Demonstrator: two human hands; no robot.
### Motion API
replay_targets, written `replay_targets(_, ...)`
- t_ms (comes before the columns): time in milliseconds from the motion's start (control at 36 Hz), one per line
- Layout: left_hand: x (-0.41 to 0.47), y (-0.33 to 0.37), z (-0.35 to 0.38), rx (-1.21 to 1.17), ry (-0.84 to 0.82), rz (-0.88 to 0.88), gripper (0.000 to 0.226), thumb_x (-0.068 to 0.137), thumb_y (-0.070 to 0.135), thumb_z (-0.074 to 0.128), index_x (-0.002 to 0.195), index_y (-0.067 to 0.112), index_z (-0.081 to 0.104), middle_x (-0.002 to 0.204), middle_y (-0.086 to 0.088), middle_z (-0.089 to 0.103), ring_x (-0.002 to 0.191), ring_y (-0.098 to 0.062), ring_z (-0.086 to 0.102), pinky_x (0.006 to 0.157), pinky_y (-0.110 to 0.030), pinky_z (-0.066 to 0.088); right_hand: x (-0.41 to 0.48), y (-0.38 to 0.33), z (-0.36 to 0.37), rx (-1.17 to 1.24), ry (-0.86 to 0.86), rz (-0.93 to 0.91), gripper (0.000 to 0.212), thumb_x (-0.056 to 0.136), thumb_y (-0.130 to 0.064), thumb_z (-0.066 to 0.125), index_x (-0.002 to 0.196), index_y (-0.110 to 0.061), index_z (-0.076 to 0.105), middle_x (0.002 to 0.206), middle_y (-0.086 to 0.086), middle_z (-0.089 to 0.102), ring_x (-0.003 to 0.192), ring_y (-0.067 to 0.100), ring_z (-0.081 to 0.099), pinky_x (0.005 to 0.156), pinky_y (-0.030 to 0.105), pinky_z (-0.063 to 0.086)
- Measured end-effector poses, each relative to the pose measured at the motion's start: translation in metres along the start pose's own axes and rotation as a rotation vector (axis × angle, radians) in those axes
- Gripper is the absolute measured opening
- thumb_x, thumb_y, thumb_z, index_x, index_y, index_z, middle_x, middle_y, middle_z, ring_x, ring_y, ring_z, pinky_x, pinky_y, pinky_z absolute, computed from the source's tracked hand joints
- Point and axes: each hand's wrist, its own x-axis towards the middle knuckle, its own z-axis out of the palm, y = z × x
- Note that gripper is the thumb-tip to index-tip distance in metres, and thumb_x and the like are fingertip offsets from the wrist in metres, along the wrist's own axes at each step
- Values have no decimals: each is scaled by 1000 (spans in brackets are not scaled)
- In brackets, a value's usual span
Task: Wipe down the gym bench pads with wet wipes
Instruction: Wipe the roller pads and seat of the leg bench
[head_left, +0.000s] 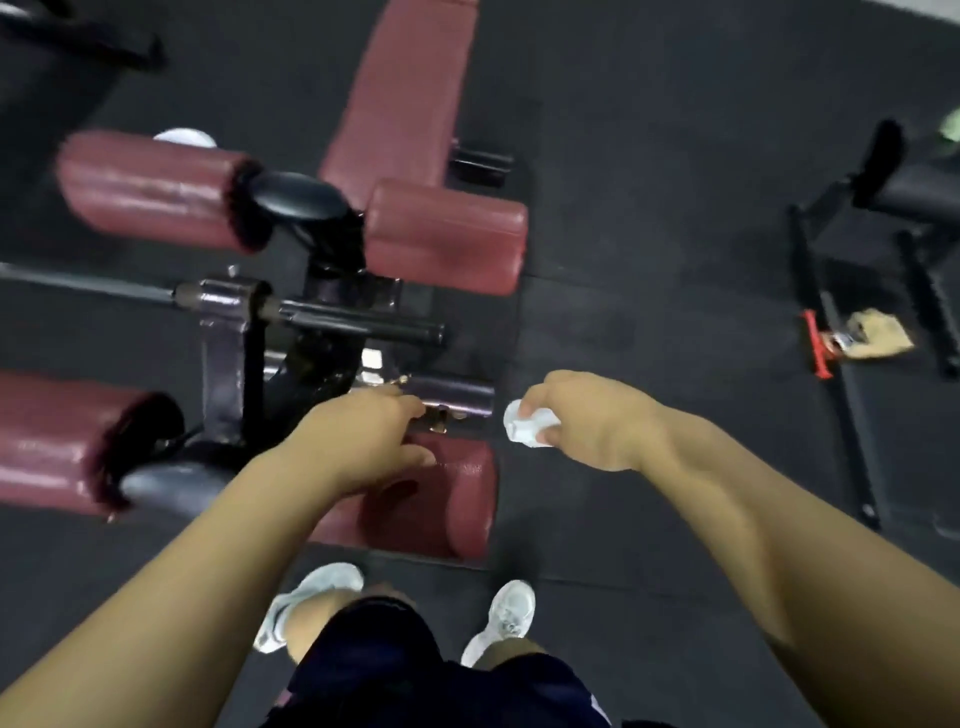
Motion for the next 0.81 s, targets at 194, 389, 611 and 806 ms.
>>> replay_targets(194,-36,-1,31,-116,118,-245,70,79,56,63,139,27,42,141,5,40,129,-20,37,102,-36,39,34,-13,-7,-121,-63,-262,33,95,-24,52,127,-32,53,110,-6,47,103,18,53,84,30,45)
replay_targets(389,-40,-13,49,-174,189,-270,84,72,48,73,145,28,35,155,-1,20,141,-22,16,114,-33,23,65,-38,4,-158,-94,-349,36,95,-25,49,130,-34,51,114,-6,47,104,17,53,89,36,46)
replay_targets(611,-52,-10,67,-334,371,-386,89,71,49,75,144,19,36,153,-1,24,140,-19,19,113,-26,16,89,-60,12,-104,-60,-498,35,96,-28,50,131,-32,50,117,-8,47,109,13,49,92,27,41)
replay_targets(806,-67,3,84,-576,479,-692,86,77,51,69,147,26,26,143,0,26,132,-21,27,108,-31,31,112,-87,10,-77,-27,-682,30,94,-34,53,124,-30,56,110,-4,49,104,17,52,91,32,42)
